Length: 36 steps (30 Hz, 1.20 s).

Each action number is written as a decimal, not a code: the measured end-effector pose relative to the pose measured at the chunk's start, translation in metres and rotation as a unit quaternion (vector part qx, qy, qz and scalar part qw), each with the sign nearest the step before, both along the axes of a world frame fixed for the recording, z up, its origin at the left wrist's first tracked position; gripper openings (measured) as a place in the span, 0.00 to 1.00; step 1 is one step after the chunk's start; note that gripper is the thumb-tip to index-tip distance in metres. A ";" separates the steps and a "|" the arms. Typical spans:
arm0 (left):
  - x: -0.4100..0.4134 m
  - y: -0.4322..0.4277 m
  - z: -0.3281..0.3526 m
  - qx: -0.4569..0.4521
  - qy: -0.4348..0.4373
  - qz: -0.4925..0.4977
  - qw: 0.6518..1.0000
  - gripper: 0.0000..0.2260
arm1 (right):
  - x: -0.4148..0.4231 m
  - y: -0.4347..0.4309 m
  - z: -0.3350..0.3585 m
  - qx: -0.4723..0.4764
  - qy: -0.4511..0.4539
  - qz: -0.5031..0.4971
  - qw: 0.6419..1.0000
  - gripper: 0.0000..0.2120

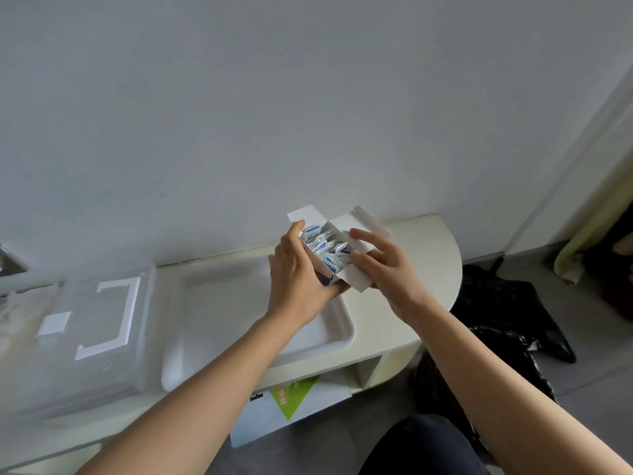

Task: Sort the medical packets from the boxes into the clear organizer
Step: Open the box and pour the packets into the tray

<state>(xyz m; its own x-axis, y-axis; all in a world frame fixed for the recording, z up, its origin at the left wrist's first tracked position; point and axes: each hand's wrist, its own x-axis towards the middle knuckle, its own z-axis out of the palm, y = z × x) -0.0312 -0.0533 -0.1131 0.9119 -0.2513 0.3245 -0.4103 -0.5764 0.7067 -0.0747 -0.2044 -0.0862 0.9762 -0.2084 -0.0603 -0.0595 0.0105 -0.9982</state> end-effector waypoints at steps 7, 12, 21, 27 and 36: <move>0.002 -0.050 -0.011 -0.009 0.129 -0.089 0.988 0.39 | -0.012 -0.054 -0.022 -0.020 0.034 -0.181 0.983 0.18; 0.000 -0.075 -0.009 -0.026 0.147 -0.095 0.984 0.37 | -0.022 -0.068 -0.035 0.011 0.045 -0.176 0.983 0.16; -0.009 -0.041 -0.001 0.014 0.183 -0.086 0.979 0.24 | -0.021 -0.060 -0.012 -0.377 -0.014 -0.318 0.870 0.14; -0.027 0.058 0.026 0.021 0.101 -0.010 0.995 0.06 | -0.005 0.040 0.020 -0.252 -0.148 -0.099 0.951 0.07; -0.046 0.266 0.052 -0.106 0.035 0.337 0.935 0.07 | 0.000 0.222 0.007 -0.129 0.107 0.279 0.946 0.26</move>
<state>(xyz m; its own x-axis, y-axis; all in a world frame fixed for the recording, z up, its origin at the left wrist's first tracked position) -0.0776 0.2123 -0.0616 0.8603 0.4518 0.2361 0.0470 -0.5315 0.8458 -0.0749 0.0173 -0.0796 0.9100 0.3002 -0.2860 -0.1844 -0.3246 -0.9277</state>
